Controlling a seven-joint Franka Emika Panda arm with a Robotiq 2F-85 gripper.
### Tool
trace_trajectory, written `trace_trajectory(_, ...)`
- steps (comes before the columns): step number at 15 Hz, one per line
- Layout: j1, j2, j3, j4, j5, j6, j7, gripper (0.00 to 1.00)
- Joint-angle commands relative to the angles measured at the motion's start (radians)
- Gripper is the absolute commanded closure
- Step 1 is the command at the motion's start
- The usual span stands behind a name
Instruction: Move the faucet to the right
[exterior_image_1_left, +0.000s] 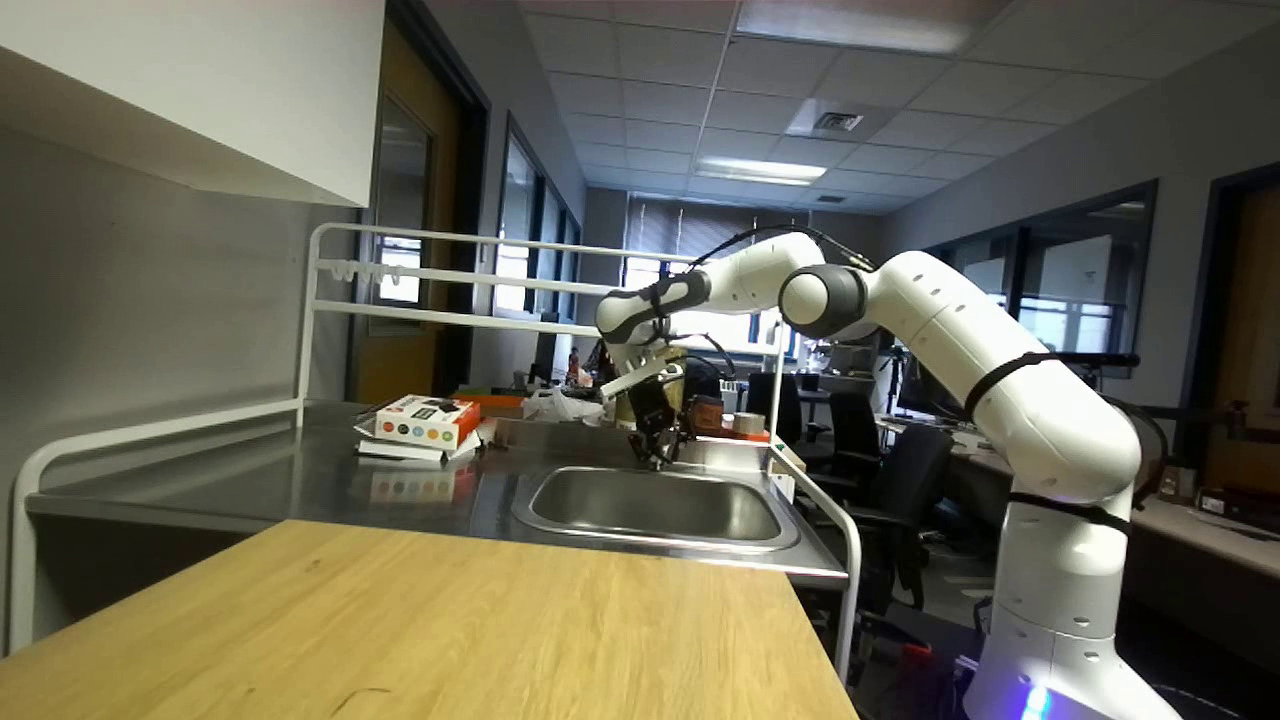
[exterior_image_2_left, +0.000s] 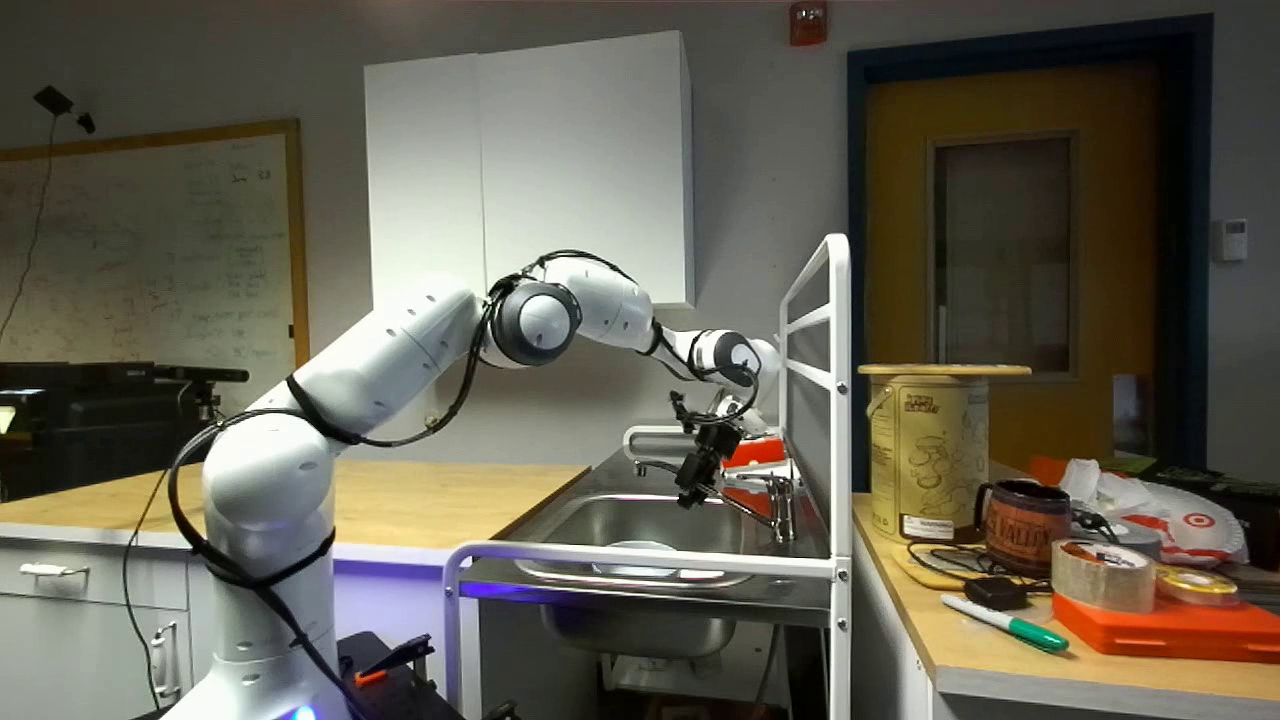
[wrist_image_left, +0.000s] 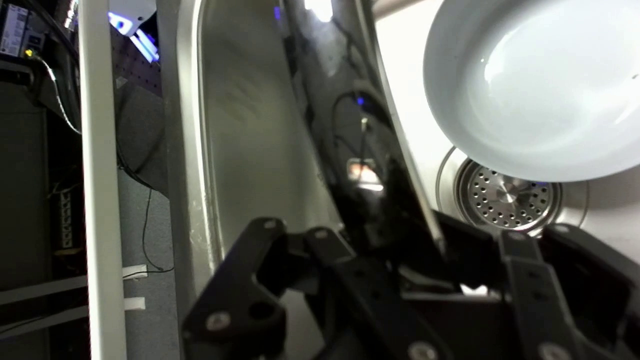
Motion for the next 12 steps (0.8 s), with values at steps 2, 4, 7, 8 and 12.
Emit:
trace_trajectory(2, 0.039, -0.006, -0.037, -0.010, -0.005, -0.018, -0.024, 0.94)
trace_trajectory(4, 0.051, -0.002, -0.043, 0.014, -0.005, -0.032, -0.022, 0.94)
trace_trajectory(7, 0.074, 0.007, -0.042, 0.066, -0.008, -0.057, -0.017, 0.94)
trace_trajectory(8, 0.084, 0.010, -0.041, 0.087, -0.008, -0.069, -0.015, 0.94)
trace_trajectory(12, 0.120, 0.022, -0.037, 0.167, -0.012, -0.120, -0.011, 0.94)
